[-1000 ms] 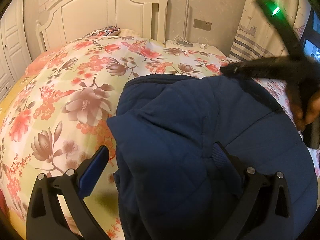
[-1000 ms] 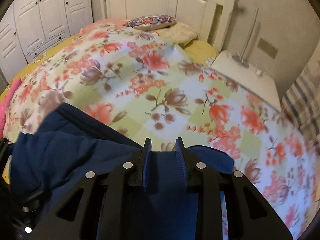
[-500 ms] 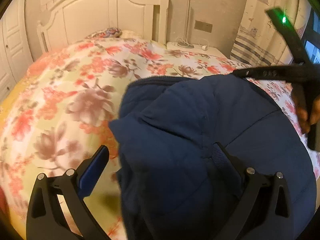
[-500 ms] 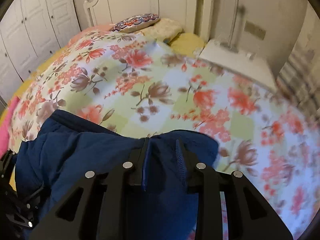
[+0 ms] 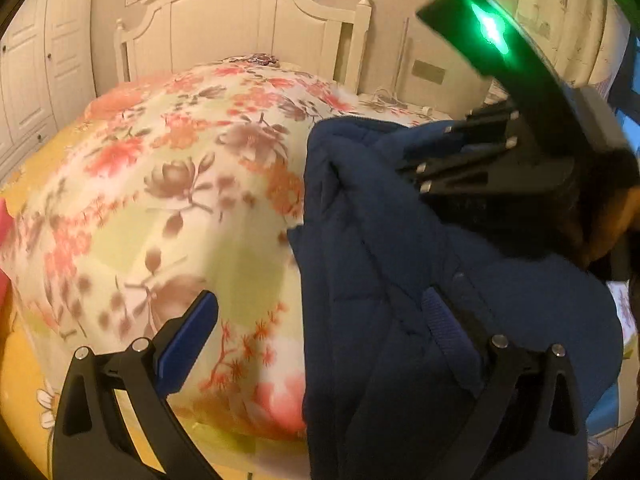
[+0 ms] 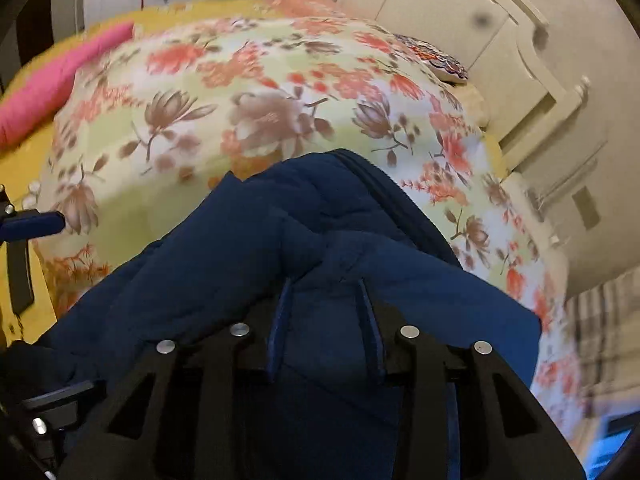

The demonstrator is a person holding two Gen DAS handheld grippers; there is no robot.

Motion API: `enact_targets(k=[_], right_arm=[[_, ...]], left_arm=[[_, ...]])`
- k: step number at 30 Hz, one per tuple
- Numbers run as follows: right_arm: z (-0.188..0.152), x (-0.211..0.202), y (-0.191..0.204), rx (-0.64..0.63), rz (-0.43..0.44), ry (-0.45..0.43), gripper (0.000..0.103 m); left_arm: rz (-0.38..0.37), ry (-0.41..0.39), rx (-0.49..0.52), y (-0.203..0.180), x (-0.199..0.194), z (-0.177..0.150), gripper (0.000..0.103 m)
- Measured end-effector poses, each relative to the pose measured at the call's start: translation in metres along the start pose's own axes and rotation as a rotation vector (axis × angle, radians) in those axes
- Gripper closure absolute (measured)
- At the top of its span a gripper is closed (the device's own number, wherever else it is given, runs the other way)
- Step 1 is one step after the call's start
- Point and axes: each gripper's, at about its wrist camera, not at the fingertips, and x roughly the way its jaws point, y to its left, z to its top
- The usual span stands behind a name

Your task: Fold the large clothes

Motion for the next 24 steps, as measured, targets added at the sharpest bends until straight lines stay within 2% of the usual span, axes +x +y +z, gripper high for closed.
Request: enact_targets(k=[3, 7, 10, 13, 15, 17, 18, 20, 21, 23, 24], right_arm=[[0.001, -0.019, 0.002, 0.009, 0.018, 0.001, 0.068], [-0.002, -0.048, 0.034, -0.099, -0.033, -0.066, 0.068], [-0.006, -0.018, 0.053, -0.14, -0.092, 0.005, 0.068], [-0.003, -0.015, 0.039, -0.063, 0.0, 0.007, 0.068], [-0.006, -0.027, 0.03, -0.037, 0.038, -0.02, 0.068], [-0.016, -0.053, 0.021, 0.006, 0.04, -0.08, 0.067], [-0.027, -0.073, 0.015, 0.042, 0.052, -0.14, 0.066], [-0.056, -0.107, 0.0, 0.139, 0.075, -0.231, 0.053], [-0.08, -0.125, -0.007, 0.193, 0.073, -0.28, 0.051], [-0.12, -0.144, -0.009, 0.251, 0.076, -0.357, 0.039], [-0.136, -0.144, -0.008, 0.272, 0.084, -0.38, 0.036]], left_arm=[[0.029, -0.018, 0.011, -0.001, -0.011, -0.005, 0.002], [0.038, -0.029, -0.006, 0.004, -0.02, -0.014, 0.002], [0.022, -0.013, -0.034, 0.011, -0.014, -0.019, 0.002], [-0.018, 0.002, -0.048, 0.014, -0.008, -0.019, 0.002], [-0.046, 0.014, -0.067, 0.018, -0.006, -0.017, 0.002], [-0.054, 0.014, -0.069, 0.019, -0.007, -0.017, 0.002], [-0.055, 0.014, -0.071, 0.019, -0.007, -0.018, 0.002], [-0.055, 0.013, -0.075, 0.018, -0.007, -0.018, 0.002], [-0.054, 0.012, -0.077, 0.018, -0.007, -0.018, 0.002], [-0.058, 0.012, -0.083, 0.018, -0.005, -0.019, 0.002], [-0.062, 0.014, -0.087, 0.018, -0.004, -0.019, 0.002]])
